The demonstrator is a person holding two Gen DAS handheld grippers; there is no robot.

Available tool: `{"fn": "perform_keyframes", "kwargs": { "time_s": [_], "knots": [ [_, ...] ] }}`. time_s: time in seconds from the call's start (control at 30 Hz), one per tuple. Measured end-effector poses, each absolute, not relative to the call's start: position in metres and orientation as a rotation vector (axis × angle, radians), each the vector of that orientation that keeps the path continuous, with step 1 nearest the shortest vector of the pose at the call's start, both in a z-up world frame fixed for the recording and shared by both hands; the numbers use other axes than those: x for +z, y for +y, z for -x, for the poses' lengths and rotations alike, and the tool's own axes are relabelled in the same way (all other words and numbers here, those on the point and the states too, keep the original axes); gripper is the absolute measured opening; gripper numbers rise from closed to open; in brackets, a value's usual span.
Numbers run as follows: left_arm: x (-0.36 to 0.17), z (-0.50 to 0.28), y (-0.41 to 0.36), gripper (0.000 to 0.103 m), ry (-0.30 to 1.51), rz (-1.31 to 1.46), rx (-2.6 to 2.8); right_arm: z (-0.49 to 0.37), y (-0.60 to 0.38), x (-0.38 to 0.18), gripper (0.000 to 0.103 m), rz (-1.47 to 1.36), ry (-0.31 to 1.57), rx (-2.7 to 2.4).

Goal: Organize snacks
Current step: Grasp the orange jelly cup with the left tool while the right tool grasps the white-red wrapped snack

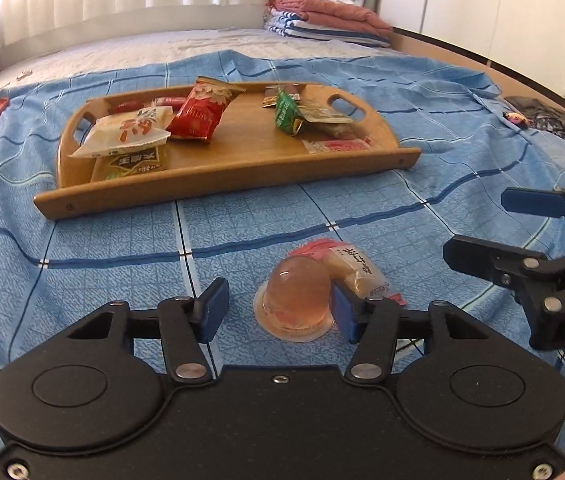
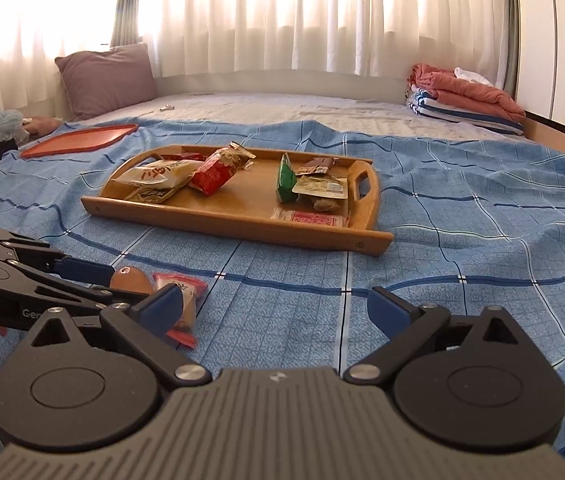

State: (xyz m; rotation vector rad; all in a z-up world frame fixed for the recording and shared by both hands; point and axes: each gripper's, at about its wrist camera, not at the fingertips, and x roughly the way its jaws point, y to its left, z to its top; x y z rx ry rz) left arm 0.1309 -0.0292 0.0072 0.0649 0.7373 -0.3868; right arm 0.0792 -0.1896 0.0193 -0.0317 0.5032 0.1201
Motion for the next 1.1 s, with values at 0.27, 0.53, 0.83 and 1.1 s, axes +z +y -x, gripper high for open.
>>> {"fn": "perform_keyframes", "kwargs": {
  "time_s": [0.27,0.53,0.83,1.1],
  "knots": [
    [0.003,-0.135,-0.036,0.039,0.718,-0.06,-0.36,-0.079,-0.185,0.012,0.101,0.012,0.502,0.117],
    [0.006,-0.129,-0.025,0.038,0.708,-0.041,-0.32,-0.081,-0.178,0.007,0.101,0.005,0.515,0.126],
    [0.009,-0.128,0.003,0.033,0.7,0.003,-0.242,-0.094,-0.16,-0.003,0.099,-0.014,0.566,0.139],
    [0.006,-0.127,0.011,0.033,0.689,0.014,-0.225,-0.108,-0.142,-0.006,0.091,-0.024,0.611,0.17]
  ]
}}
